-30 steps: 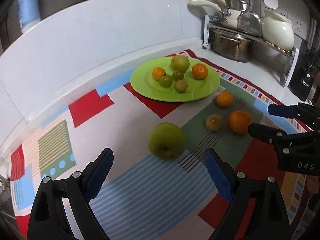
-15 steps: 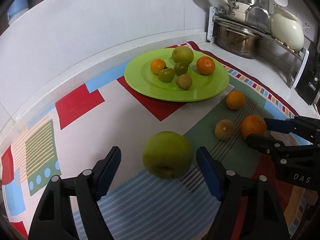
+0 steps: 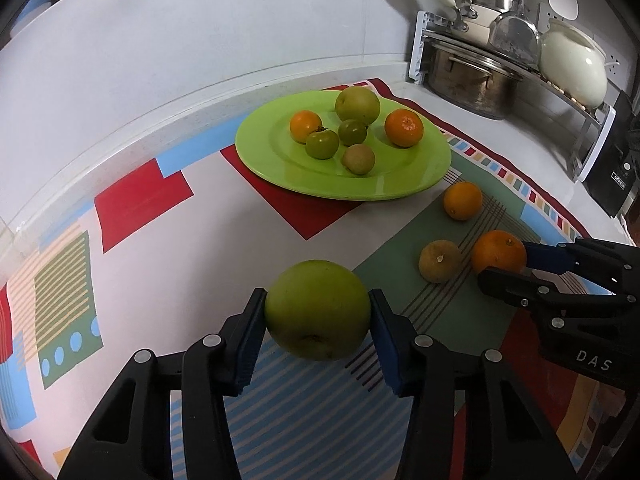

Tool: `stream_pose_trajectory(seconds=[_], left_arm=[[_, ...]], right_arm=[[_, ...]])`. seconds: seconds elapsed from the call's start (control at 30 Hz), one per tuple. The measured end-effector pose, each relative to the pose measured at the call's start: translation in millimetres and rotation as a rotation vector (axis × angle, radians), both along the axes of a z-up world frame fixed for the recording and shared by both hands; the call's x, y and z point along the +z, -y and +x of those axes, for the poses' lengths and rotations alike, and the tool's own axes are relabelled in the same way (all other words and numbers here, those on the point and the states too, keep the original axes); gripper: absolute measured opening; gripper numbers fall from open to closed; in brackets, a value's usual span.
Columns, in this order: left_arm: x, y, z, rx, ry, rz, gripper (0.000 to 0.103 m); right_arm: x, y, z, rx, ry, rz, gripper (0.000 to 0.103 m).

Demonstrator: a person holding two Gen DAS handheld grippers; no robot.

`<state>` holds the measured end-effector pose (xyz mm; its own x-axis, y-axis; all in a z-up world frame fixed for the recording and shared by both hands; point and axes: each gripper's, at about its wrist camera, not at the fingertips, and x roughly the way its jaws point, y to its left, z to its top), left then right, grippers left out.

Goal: Organize fruits
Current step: 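Grasp the large green apple with the left tool while the right tool grasps a large orange, then carry the apple and orange onto the green plate and open both tools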

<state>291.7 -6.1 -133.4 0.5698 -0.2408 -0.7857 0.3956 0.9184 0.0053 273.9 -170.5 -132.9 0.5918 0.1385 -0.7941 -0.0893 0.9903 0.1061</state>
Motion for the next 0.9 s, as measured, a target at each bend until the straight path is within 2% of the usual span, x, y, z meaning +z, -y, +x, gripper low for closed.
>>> stream_pose_trajectory(seconds=[0.2, 0.47, 0.9], left_arm=[[7.6, -0.8, -2.5, 0.005, 0.012, -0.012, 0.049], [35.6, 2.4, 3.1, -0.007, 0.08, -0.033, 0.049], [69.4, 20.2, 64.7, -0.013, 0.15, -0.063, 0.049]], right_arm=[[8.7, 0.8, -3.8, -0.004, 0.038, -0.004, 0.042], [31.4, 5.4, -2.5, -0.008, 0.108, 0.003, 0.042], [74.9, 16.2, 52.9, -0.007, 0.237, -0.025, 0.042]])
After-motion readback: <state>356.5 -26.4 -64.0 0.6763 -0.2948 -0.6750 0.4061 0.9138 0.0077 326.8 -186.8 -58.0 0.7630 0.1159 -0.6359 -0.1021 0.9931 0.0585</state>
